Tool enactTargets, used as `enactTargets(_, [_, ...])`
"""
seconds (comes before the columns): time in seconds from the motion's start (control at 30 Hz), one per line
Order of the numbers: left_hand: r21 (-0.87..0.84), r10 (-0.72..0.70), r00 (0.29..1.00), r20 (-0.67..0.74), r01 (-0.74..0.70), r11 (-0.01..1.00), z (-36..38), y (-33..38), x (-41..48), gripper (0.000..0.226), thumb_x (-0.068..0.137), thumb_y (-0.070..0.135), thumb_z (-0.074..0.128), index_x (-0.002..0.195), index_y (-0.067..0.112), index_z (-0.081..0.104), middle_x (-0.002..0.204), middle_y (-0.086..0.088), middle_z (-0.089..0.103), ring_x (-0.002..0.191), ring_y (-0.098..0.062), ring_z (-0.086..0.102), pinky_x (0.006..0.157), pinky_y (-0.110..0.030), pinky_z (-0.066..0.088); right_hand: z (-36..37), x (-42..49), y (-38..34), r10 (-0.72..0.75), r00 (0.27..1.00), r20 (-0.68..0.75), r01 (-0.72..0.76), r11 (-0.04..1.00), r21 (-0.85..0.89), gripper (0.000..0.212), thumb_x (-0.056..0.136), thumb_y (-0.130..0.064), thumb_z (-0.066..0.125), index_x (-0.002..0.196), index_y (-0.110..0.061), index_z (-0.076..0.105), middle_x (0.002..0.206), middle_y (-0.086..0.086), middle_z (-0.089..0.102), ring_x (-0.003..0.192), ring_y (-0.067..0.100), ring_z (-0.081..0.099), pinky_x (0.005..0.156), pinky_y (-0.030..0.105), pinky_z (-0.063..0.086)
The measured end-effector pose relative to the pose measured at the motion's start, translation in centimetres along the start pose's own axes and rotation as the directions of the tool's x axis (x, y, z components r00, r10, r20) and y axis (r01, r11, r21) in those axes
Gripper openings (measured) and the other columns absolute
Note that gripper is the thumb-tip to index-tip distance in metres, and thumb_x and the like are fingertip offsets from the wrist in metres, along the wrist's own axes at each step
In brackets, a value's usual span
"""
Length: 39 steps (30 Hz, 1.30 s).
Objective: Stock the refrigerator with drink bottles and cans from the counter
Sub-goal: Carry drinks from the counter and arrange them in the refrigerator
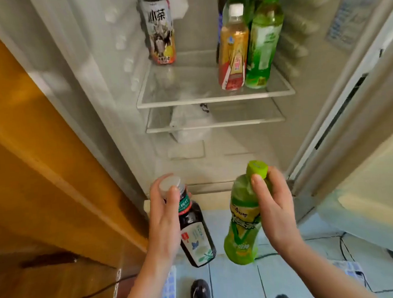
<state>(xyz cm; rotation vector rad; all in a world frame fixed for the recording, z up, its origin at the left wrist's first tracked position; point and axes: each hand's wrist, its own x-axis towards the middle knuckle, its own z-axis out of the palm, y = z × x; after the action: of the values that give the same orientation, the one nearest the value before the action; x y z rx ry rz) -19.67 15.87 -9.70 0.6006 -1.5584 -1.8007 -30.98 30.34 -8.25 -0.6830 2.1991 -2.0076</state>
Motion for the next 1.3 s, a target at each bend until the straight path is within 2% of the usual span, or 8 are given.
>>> enactTargets(0.13, [-0.029, 0.131, 0.983, 0.129, -0.128, 0.991, -0.3, 4.9, 7.9, 0.064, 0.069, 0.071, 0.064, 0.114, 0.026, 0.051, 0.097, 0.007, 0.065, 0.091, -0.011, 0.064, 0.072, -0.021, 0.054, 3.9, 5.9, -3.5, -0.116, 0.989, -0.092, 0.121, 0.992, 0.047, 0.019, 0.085, -0.048, 0.046, 0.088, -0.032, 0.055, 0.084, -0.005, 0.052, 0.079, 0.011, 0.051, 0.074, 0.03, 0.042])
enactTargets(0.23, [-0.013, 0.238, 0.956, 0.17, -0.239, 0.971, 0.7, 7.9, 12.2, 0.04, 0.077, 0.059, 0.059, 0.109, 0.036, 0.052, 0.101, -0.001, 0.062, 0.091, -0.016, 0.064, 0.075, -0.026, 0.054, 5.8, 9.5, -5.7, -0.209, 0.97, -0.121, 0.22, 0.972, 0.084, 0.021, 0.087, -0.043, 0.047, 0.092, -0.025, 0.056, 0.086, -0.002, 0.052, 0.081, 0.015, 0.05, 0.077, 0.04, 0.044])
enactTargets(0.3, [-0.033, 0.284, 0.948, 0.141, -0.282, 0.959, 1.5, 9.3, 14.8, 0.025, 0.079, 0.052, 0.052, 0.103, 0.044, 0.054, 0.102, -0.005, 0.061, 0.089, -0.017, 0.064, 0.074, -0.027, 0.054, 6.8, 11.8, -6.7, -0.252, 0.955, -0.159, 0.272, 0.955, 0.119, 0.018, 0.087, -0.041, 0.048, 0.09, -0.026, 0.057, 0.084, -0.005, 0.053, 0.08, 0.013, 0.05, 0.076, 0.039, 0.043])
enactTargets(0.57, [-0.118, 0.478, 0.878, 0.038, -0.471, 0.874, 4.8, 12.0, 22.9, 0.024, 0.088, 0.044, 0.048, 0.107, 0.03, 0.051, 0.1, -0.013, 0.056, 0.087, -0.027, 0.055, 0.08, -0.044, 0.048, 9.0, 20.6, -10.5, -0.404, 0.88, -0.25, 0.443, 0.888, 0.124, 0.013, 0.089, -0.038, 0.049, 0.086, -0.027, 0.055, 0.081, -0.008, 0.052, 0.078, 0.014, 0.049, 0.075, 0.041, 0.044])
enactTargets(0.77, [-0.054, 0.563, 0.826, -0.03, -0.563, 0.824, 6.6, 12.0, 28.2, 0.024, 0.088, 0.041, 0.046, 0.107, 0.026, 0.049, 0.097, 0.008, 0.058, 0.088, -0.009, 0.057, 0.081, -0.026, 0.046, 10.8, 25.9, -10.7, -0.475, 0.843, -0.252, 0.491, 0.871, 0.001, 0.022, 0.091, -0.04, 0.047, 0.091, -0.02, 0.054, 0.084, -0.005, 0.052, 0.081, 0.013, 0.05, 0.077, 0.033, 0.043])
enactTargets(0.93, [0.104, 0.56, 0.827, -0.043, -0.554, 0.826, 7.5, 11.0, 31.1, 0.024, 0.087, 0.048, 0.043, 0.107, 0.035, 0.048, 0.102, 0.012, 0.056, 0.096, -0.007, 0.056, 0.091, -0.031, 0.047, 11.8, 28.7, -9.6, -0.511, 0.829, -0.226, 0.51, 0.858, -0.068, 0.024, 0.093, -0.041, 0.046, 0.093, -0.02, 0.057, 0.086, -0.005, 0.055, 0.084, 0.01, 0.052, 0.077, 0.028, 0.043])
enactTargets(1.07, [0.207, 0.595, 0.8, -0.073, -0.572, 0.794, 7.9, 11.1, 32.5, 0.036, 0.086, 0.048, 0.042, 0.112, 0.024, 0.048, 0.1, 0.02, 0.054, 0.091, 0.013, 0.053, 0.081, -0.005, 0.039, 12.7, 30.2, -9.5, -0.504, 0.835, -0.221, 0.502, 0.862, -0.068, 0.028, 0.092, -0.042, 0.045, 0.098, -0.019, 0.059, 0.091, -0.006, 0.057, 0.088, 0.009, 0.054, 0.081, 0.023, 0.042])
enactTargets(1.3, [0.299, 0.633, 0.774, 0.021, -0.609, 0.734, 8.0, 10.7, 32.6, 0.031, 0.097, 0.031, 0.041, 0.123, 0.016, 0.048, 0.109, 0.018, 0.057, 0.102, 0.011, 0.053, 0.083, -0.002, 0.036, 13.5, 31.8, -9.3, -0.475, 0.853, -0.217, 0.474, 0.878, -0.061, 0.043, 0.093, -0.042, 0.036, 0.103, -0.01, 0.063, 0.095, -0.002, 0.062, 0.091, 0.011, 0.056, 0.082, 0.03, 0.046])
